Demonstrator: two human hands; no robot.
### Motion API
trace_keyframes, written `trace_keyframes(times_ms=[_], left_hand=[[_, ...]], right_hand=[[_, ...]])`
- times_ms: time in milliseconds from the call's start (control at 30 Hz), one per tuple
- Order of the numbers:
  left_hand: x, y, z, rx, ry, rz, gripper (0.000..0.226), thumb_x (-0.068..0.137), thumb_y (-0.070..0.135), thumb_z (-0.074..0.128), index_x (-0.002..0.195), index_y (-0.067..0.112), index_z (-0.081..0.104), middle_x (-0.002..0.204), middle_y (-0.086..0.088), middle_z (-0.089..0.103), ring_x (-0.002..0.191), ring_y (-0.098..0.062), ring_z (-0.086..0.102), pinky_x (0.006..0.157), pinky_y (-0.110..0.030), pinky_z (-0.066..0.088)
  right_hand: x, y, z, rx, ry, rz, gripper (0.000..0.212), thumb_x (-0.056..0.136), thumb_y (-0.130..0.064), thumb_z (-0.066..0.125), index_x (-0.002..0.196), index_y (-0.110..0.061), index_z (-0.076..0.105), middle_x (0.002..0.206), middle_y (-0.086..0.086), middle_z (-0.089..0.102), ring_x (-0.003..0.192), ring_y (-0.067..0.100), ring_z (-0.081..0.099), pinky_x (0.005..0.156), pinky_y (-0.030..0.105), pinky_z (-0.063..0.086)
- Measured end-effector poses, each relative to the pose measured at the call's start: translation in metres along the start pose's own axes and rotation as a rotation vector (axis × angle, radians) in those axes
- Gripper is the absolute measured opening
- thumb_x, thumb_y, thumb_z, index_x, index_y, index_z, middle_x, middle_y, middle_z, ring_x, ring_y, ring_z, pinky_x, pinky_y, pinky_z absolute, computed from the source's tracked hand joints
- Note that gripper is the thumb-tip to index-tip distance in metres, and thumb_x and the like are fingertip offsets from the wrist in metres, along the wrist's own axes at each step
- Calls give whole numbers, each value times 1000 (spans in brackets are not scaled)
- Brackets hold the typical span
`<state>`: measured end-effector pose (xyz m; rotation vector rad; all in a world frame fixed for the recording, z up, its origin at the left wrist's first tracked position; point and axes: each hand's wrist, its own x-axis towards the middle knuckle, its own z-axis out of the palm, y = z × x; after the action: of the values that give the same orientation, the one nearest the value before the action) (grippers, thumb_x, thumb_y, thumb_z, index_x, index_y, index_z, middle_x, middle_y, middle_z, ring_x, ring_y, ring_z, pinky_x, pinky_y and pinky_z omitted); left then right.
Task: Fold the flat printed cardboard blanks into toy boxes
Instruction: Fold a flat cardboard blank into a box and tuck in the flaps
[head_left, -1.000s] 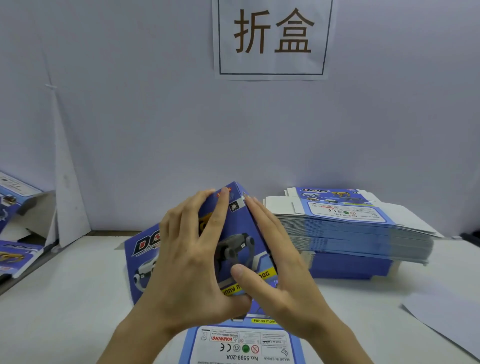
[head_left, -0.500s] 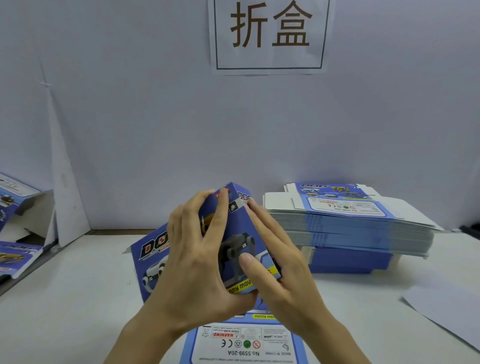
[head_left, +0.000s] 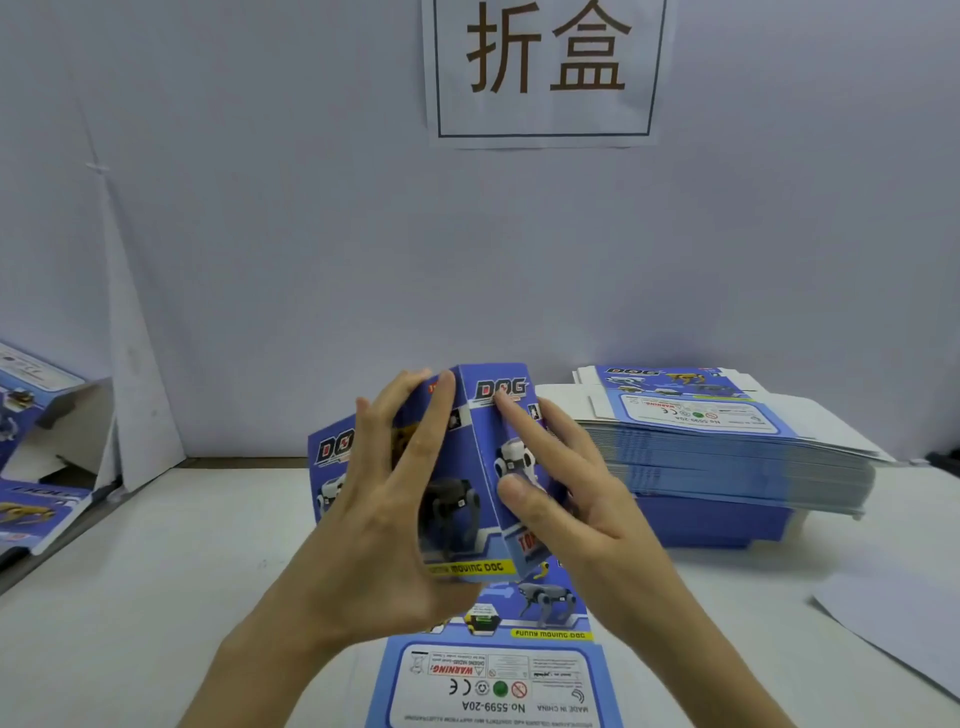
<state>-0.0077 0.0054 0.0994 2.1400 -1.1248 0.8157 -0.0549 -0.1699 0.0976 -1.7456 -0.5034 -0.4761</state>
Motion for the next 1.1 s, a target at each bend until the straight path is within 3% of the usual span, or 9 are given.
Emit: trace_keyframes(times_ms=[200,333,433,500,567,767,900,1000,1100], left_hand=[[1,-3,12,191,-52,18,121,63,47,76,153,31,-3,160,3,-11,148,-21,-14,118,-50,-7],[-4,-15,26,-50,15,-492,126,67,47,83,136,55,-23,139,24,-46,140,-7,-31,120,-44,-3],[0,-26,20,-673,198,-762,111,63,43,82,135,67,1,155,23,-3,144,-1,1,114,-40,21],[3,-38,17,-1133,407,-821,114,62,37,80,150,45,9,135,11,52,127,-13,50,93,-41,48],[3,-43,17,-1277,572,-838,109,68,34,77,152,22,9,111,1,68,96,-16,70,65,-37,59],[4,-43,4,-949,630,-748,103,67,33,74,151,34,14,122,5,63,99,-11,69,58,-27,59],[1,-27,7,-567,457,-540,120,60,30,81,149,48,2,122,32,58,100,19,55,71,-10,54],[0,-9,21,-545,233,-501,102,63,51,72,133,74,2,130,-2,60,99,-2,65,73,-11,53],[0,2,32,-591,255,-483,67,81,53,52,136,65,15,119,11,63,84,-6,70,55,-17,55]], right_hand=[[1,12,7,6,182,4,102,71,-20,77,143,-57,16,130,-28,42,118,-3,54,85,9,47],[2,16,4,11,368,6,108,65,-28,75,137,-70,5,123,-19,43,113,15,59,93,23,48],[0,20,9,69,458,10,108,59,-41,77,131,-72,3,139,-13,37,128,16,50,109,37,40],[-3,25,16,99,413,23,113,58,-32,79,134,-68,2,141,-11,36,122,13,55,101,31,47],[-5,33,25,178,316,52,115,61,-14,76,134,-69,6,140,-6,40,112,17,64,81,28,56],[3,35,7,180,358,117,74,59,-53,60,129,-38,45,128,-6,53,111,0,58,84,15,49],[8,37,-12,44,367,130,52,79,-56,48,129,-42,48,131,-24,51,119,-11,47,100,19,39],[8,33,-12,113,280,136,54,83,-55,47,135,-44,42,133,-21,54,122,-4,50,103,25,42],[11,32,-15,177,259,207,55,80,-54,44,129,-30,47,118,2,65,108,15,62,98,42,48]])
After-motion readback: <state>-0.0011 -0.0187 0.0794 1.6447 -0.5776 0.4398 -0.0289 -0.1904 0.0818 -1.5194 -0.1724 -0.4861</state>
